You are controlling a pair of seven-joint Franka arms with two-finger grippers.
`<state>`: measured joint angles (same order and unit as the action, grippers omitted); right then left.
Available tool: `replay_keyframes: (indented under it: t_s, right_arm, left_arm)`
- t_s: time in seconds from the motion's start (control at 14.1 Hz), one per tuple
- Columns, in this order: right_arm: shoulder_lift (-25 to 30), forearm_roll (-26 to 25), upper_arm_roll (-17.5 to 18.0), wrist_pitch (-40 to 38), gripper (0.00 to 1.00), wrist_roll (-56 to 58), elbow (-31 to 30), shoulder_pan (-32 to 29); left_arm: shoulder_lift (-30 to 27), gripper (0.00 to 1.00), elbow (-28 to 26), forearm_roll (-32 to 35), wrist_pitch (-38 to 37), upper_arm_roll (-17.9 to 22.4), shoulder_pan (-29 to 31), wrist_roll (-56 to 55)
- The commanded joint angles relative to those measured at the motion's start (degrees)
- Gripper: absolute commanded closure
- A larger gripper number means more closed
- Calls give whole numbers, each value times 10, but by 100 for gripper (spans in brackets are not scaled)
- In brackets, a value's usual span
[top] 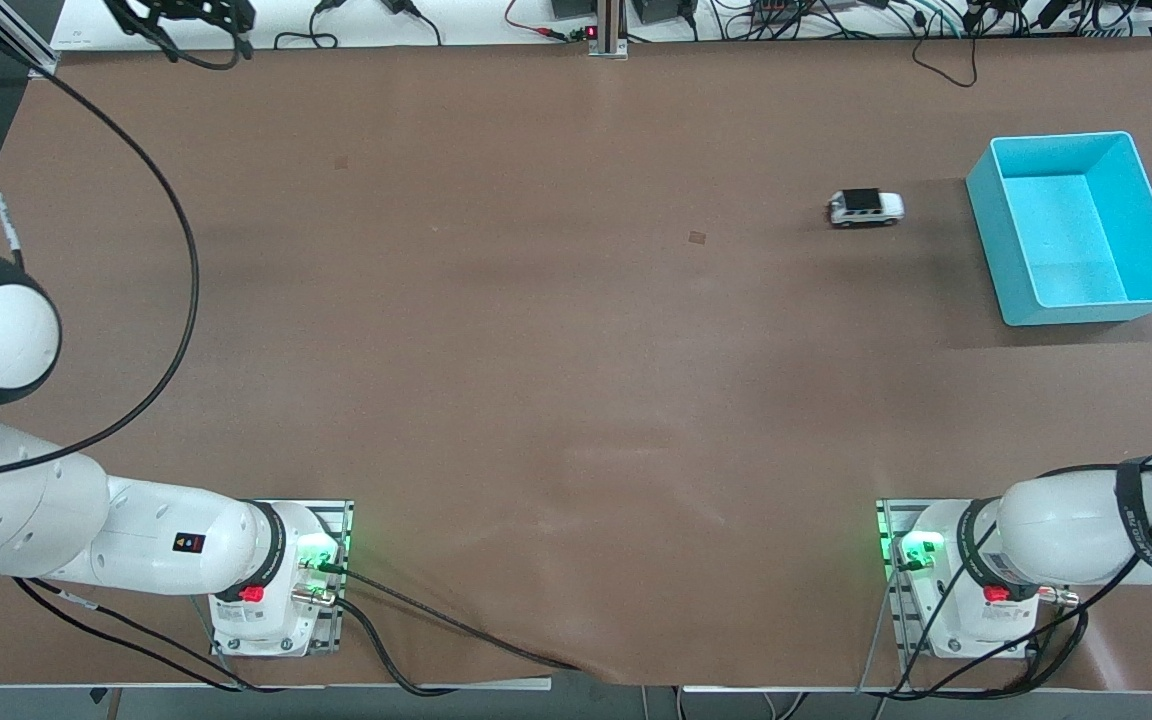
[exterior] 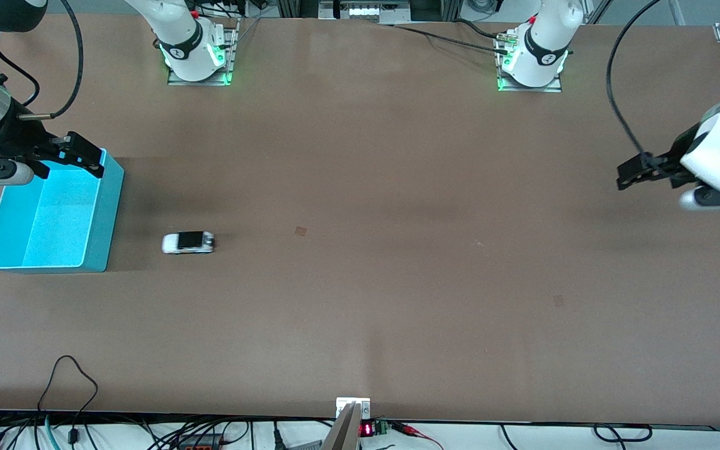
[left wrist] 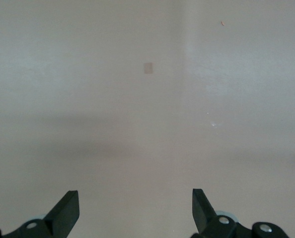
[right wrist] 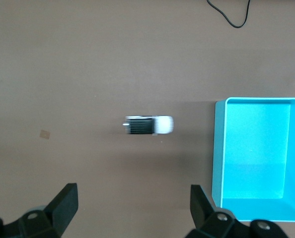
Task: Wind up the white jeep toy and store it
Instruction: 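Let the jeep roll across the table toward the cyan bin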
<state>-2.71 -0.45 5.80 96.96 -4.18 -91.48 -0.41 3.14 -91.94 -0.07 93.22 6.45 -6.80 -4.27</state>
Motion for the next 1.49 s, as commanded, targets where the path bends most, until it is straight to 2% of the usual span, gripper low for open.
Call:
replay_keyframes:
  t_s: [0.0,0.14,0.42,0.92,1.27,1.41]
  right_arm:
    - [-1,4,0,-1,0,-1,7,1]
    - [-1,4,0,0,0,-2,7,0]
    - [-2,4,1,-1,0,-1,6,1]
    - [-13,5,2,0,0,2,7,3]
    - [-26,6,3,-5,0,8,7,1]
    - [-34,4,2,-4,0,7,7,1]
  left_arm:
    - [-32,0,-43,-10,32,26,-11,52]
    - [-39,0,-63,-10,58,35,-8,124]
    - [-55,0,-88,-10,66,36,2,125]
    - [-54,0,-81,-8,59,31,10,122]
    - [-58,0,-77,-8,50,4,14,84]
    - [-63,0,-77,-7,41,-26,20,67]
